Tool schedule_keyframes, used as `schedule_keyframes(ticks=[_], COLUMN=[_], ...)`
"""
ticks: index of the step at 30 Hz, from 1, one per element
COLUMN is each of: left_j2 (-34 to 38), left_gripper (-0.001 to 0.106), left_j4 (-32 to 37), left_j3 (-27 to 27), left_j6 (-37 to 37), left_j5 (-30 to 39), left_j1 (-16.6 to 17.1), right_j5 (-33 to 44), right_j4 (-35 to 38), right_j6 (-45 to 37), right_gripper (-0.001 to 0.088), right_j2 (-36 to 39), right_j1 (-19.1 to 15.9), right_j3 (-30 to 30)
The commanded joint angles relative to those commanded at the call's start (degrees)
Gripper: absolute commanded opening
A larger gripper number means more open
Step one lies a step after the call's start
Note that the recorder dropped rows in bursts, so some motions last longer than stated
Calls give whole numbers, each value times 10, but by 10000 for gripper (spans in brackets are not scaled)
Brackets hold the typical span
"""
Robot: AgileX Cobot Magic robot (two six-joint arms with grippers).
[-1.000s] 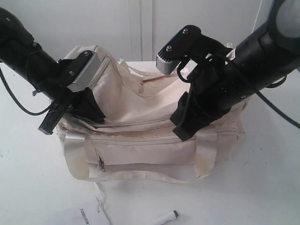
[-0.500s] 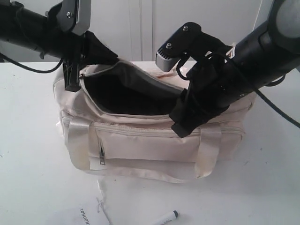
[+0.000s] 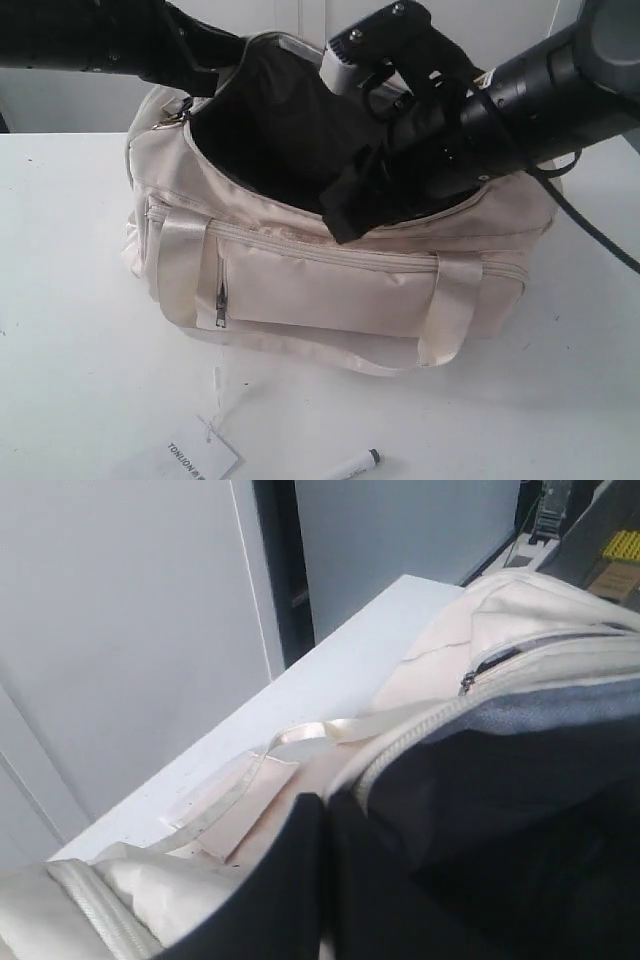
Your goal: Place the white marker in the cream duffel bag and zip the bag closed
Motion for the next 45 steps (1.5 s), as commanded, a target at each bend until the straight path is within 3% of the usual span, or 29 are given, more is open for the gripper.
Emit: schedule_keyframes(ticks=[5,9,14,23,25,29,34,39,41,45], left_j2=[1,1,1,1,1,4,5,26,48,95], left_gripper=[0,0,0,0,0,0,0,0,0,0], left_j4=[0,8,59,75,75,75,70,-27,-61,-100], left_j3=[0,0,0,0,0,0,0,0,-14,-69], left_j6=[-70,-124,-194,-205,-207,-207,-207,-173,-128,-117], left_j5=[-1,4,33,41,41,-7,-72,-123,-128,-146], left_j1=[0,0,0,0,0,0,0,0,0,0], right_j5=[-6,-23,-24,-19,10,35,48,75,83,95], right_j4=[88,93,151,262,261,250,161,96,79,77], right_j6=[-141,-180,-257,-335,-335,-335,-314,-286,-286,-286], right_gripper=[312,400,411,410,370,-1,0,0,0,0], right_j2=[22,44,85,147,161,155,125,101,96,93], right_j1=[0,0,0,0,0,0,0,0,0,0], right_j3=[0,0,0,0,0,0,0,0,0,0])
